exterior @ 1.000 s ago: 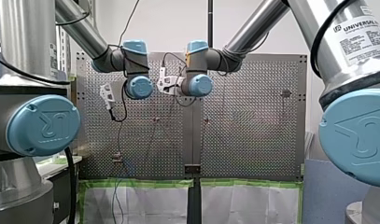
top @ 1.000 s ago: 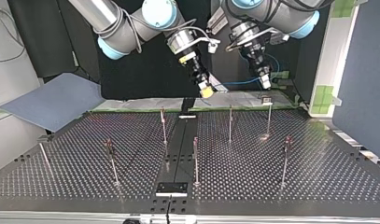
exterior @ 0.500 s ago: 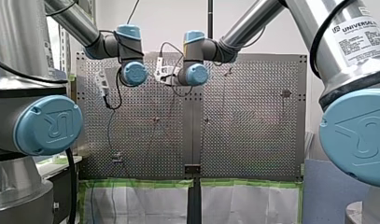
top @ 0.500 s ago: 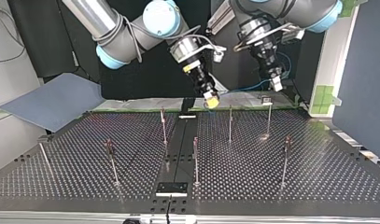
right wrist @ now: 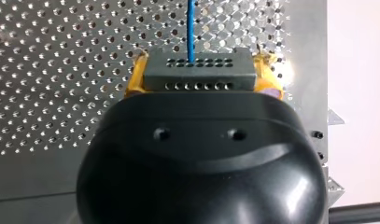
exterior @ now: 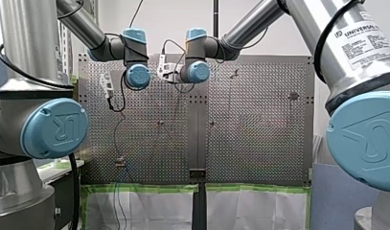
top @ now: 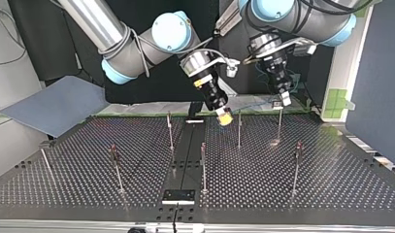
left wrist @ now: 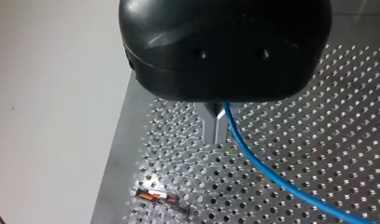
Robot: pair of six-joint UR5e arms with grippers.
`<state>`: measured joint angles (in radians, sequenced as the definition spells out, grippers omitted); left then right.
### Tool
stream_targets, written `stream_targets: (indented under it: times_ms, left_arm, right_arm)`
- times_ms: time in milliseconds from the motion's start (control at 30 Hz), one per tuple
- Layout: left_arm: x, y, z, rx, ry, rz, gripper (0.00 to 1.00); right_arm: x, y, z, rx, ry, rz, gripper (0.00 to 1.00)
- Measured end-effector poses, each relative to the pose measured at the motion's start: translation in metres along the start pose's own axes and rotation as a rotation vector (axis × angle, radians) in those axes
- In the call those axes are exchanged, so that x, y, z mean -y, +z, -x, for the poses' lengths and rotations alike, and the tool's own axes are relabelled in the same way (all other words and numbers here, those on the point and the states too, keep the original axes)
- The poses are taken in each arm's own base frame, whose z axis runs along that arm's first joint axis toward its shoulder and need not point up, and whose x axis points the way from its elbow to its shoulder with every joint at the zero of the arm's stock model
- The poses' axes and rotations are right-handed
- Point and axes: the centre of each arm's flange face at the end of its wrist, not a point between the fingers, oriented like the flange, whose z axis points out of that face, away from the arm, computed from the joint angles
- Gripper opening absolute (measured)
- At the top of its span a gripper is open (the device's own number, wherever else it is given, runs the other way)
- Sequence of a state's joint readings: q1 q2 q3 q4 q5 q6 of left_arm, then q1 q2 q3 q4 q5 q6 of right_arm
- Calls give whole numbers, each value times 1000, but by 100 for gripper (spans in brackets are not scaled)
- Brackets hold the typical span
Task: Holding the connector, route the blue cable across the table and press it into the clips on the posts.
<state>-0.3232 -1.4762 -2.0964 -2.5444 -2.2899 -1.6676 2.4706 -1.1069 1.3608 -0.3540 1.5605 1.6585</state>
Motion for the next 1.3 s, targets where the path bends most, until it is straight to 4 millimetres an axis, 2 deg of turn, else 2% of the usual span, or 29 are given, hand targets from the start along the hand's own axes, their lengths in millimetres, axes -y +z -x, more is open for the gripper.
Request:
stream_targets:
  times_ms: [333, 700, 900, 1100, 1300]
  left_arm:
    - [-7, 30, 14, 30, 13, 27, 0]
    - [-21, 65, 24, 60, 15, 24, 0]
    - [-26, 84, 35, 85, -27, 15, 0]
    - [-22, 96, 45, 100, -72, -24, 0]
    - [-17, 109, 38, 71, -68, -60, 0]
  right_arm:
    - [-6, 23, 1, 5, -1, 8, 0]
    - [-6, 47, -14, -32, -2, -6, 0]
    - [-1, 49, -14, -30, -1, -18, 0]
    - [2, 51, -1, -12, -4, -26, 0]
    - [3, 55, -1, -17, -4, -31, 0]
